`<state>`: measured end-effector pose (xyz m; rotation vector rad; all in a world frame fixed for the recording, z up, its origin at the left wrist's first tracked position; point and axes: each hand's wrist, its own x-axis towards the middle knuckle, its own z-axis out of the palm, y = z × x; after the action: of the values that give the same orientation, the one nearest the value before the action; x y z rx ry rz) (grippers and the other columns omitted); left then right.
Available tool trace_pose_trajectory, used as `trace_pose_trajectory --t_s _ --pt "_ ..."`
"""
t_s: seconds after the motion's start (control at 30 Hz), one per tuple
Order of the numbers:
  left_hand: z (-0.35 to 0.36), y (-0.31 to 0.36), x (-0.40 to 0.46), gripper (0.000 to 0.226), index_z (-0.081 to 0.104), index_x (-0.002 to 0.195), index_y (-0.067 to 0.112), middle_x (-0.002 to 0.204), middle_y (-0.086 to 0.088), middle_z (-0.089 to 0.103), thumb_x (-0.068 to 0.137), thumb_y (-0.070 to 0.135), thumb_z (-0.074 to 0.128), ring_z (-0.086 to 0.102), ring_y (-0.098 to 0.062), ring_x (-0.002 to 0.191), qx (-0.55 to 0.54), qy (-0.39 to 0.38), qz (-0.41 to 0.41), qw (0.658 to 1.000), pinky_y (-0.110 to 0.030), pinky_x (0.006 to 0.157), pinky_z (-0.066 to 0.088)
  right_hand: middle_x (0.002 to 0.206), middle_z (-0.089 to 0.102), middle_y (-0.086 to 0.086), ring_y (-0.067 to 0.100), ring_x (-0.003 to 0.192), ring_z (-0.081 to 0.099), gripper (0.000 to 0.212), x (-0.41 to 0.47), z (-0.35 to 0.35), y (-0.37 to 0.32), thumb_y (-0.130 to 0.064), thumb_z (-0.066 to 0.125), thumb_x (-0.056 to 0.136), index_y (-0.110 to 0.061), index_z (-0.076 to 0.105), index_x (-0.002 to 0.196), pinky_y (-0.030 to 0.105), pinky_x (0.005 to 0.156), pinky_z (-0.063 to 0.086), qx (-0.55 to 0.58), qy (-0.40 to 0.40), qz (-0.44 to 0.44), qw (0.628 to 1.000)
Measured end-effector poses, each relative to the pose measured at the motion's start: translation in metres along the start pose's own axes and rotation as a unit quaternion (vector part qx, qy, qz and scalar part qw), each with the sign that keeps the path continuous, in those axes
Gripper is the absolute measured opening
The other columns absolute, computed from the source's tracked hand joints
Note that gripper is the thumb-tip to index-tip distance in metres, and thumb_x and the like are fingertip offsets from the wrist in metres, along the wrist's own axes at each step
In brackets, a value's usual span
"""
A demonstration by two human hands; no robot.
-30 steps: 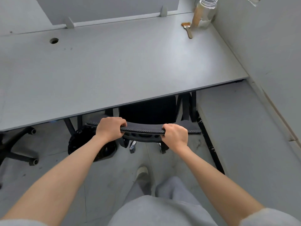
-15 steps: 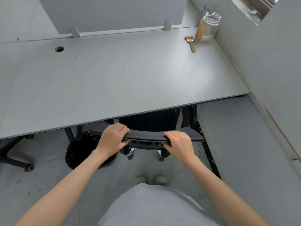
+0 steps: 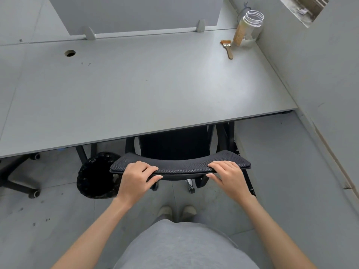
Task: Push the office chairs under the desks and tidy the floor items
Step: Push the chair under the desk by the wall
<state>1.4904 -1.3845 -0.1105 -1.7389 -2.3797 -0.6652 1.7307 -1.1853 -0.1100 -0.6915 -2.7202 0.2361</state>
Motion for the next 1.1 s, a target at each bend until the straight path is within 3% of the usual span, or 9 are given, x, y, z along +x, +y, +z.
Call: trace_pose_trajectory --t_s 0.1,0.23,0.33,0.53,0.7,0.87,1.1 --pt "0.003 0.021 -0.003 0.056 0.072 0.081 0.016 0.066 0.003 0.061 0.090 0.058 0.035 0.057 -0.016 0.061 -0.017 -0.003 0.004 1.000 -0.027 0.057 0.044 0.096 0.071 -0.004 0.015 0.090 0.066 0.055 -0.005 -0.011 0.019 -0.056 0.032 0.093 -0.015 0.069 0.096 0.022 0.084 0.038 0.010 -0.024 -0.016 1.000" --pt "0.010 0.048 -0.006 0.054 0.070 0.079 0.019 0.065 0.004 0.058 0.089 0.059 0.035 0.054 -0.014 0.059 -0.012 0.016 -0.032 0.999 -0.024 0.053 0.040 0.099 0.071 -0.004 0.017 0.093 0.066 0.061 -0.004 -0.021 0.041 -0.059 0.027 0.092 -0.015 0.069 0.099 0.028 0.082 0.045 0.017 -0.056 -0.037 0.998" --pt "0.016 0.060 -0.008 0.051 0.070 0.080 0.018 0.066 0.003 0.058 0.091 0.056 0.037 0.054 -0.016 0.059 0.006 0.029 -0.038 0.999 -0.026 0.053 0.040 0.099 0.071 -0.003 0.018 0.093 0.065 0.060 0.001 -0.023 0.052 -0.058 0.029 0.092 -0.014 0.068 0.099 0.027 0.084 0.042 0.027 -0.066 -0.051 0.996" --pt "0.021 0.060 -0.017 0.048 0.072 0.085 0.016 0.071 0.002 0.062 0.089 0.054 0.043 0.051 -0.014 0.070 0.013 0.052 -0.078 0.996 -0.026 0.064 0.038 0.093 0.072 -0.005 0.013 0.088 0.065 0.051 -0.005 -0.015 0.047 -0.053 0.036 0.093 -0.014 0.069 0.095 0.022 0.084 0.037 0.046 -0.021 -0.046 0.998" --pt "0.022 0.075 -0.026 0.036 0.071 0.096 0.007 0.086 -0.009 0.065 0.088 0.037 0.054 0.051 -0.019 0.085 0.010 0.083 -0.127 0.988 -0.029 0.077 0.040 0.095 0.072 0.000 0.015 0.091 0.064 0.034 -0.011 -0.014 0.046 -0.038 0.053 0.088 -0.010 0.069 0.099 0.025 0.087 0.040 0.094 -0.006 -0.058 0.994" --pt "0.017 0.086 -0.022 0.042 0.070 0.098 0.008 0.076 -0.007 0.061 0.088 0.043 0.051 0.046 -0.016 0.077 0.000 0.087 -0.152 0.985 -0.028 0.071 0.042 0.102 0.071 0.002 0.016 0.098 0.064 0.033 -0.017 -0.023 0.066 -0.033 0.050 0.091 -0.009 0.069 0.105 0.027 0.095 0.040 0.098 0.007 -0.061 0.993" --pt "0.018 0.091 -0.022 0.041 0.069 0.086 0.008 0.076 -0.004 0.061 0.087 0.045 0.051 0.048 -0.014 0.078 -0.012 0.083 -0.171 0.982 -0.028 0.070 0.043 0.101 0.071 0.002 0.017 0.097 0.063 0.033 -0.017 -0.025 0.069 -0.032 0.051 0.090 -0.009 0.069 0.106 0.025 0.092 0.042 0.117 0.000 -0.047 0.992"
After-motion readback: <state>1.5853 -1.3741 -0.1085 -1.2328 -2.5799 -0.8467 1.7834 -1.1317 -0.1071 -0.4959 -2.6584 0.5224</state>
